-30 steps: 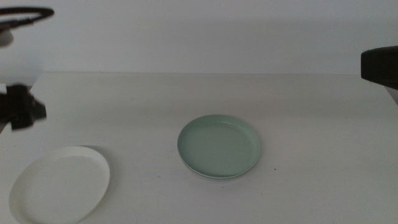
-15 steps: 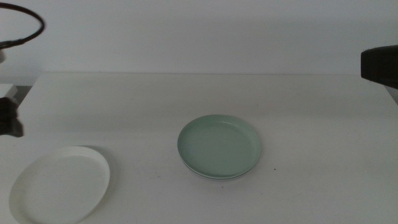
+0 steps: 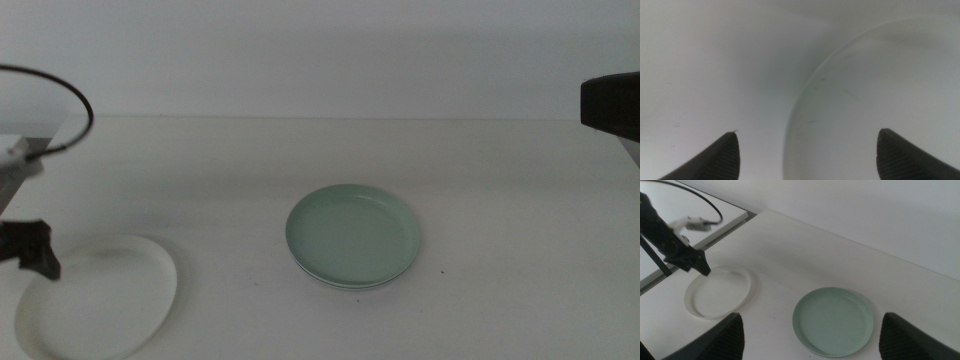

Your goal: Stack the three bowls on top of each other.

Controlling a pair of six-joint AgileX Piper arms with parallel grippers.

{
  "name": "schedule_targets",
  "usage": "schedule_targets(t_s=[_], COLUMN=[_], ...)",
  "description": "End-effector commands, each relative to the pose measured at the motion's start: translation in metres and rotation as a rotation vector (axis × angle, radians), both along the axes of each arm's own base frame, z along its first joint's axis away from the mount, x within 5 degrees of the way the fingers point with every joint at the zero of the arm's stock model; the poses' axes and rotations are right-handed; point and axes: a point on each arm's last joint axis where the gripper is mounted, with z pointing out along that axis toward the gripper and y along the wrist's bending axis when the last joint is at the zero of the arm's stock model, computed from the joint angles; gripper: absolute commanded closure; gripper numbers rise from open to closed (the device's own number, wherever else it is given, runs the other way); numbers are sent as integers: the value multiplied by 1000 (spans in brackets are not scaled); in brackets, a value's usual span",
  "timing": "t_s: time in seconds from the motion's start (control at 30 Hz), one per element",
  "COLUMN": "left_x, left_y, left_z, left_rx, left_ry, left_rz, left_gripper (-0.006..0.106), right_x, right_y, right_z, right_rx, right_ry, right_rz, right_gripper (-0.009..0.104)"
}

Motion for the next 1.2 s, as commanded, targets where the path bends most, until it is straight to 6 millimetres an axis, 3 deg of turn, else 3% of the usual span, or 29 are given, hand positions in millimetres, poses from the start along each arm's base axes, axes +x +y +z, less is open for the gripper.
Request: schedule_targets(t_s=[0.0,0.2,0.33,0.47,0.63,0.67,0.8,0.9,1.03,1.17], left_x=[7,11,11,10,9,8,9,14,37,64], left_y=[5,5,4,4,5,4,3,-10,-51,-109], left_z=[-18,-53,-63,-63,-62,-61,-38,0,45,62], left_rx=[-13,-75,-91,-96,-93,-95,-96,-169,-132,-128], left_ry=[34,134,169,176,189,192,141,64,-15,-39], left_rz=[0,16,21,41,31,36,77,97,-27,-129], left_gripper=[7,8,18,46,103,102,102,102,102,102], right_x=[-1,-1,-1,-1,-1,-1,-1,-1,-1,-1], right_y=[0,0,0,0,0,0,0,0,0,0], right_z=[0,0,0,0,0,0,0,0,0,0], right_rx=[5,5,5,5,5,5,5,5,5,5], right_ry=[-10,-10,-10,-10,-10,-10,-10,-10,-10,-10], right_rz=[-1,-1,-1,-1,-1,-1,-1,-1,-1,-1], right_gripper=[2,2,2,2,2,2,2,2,2,2])
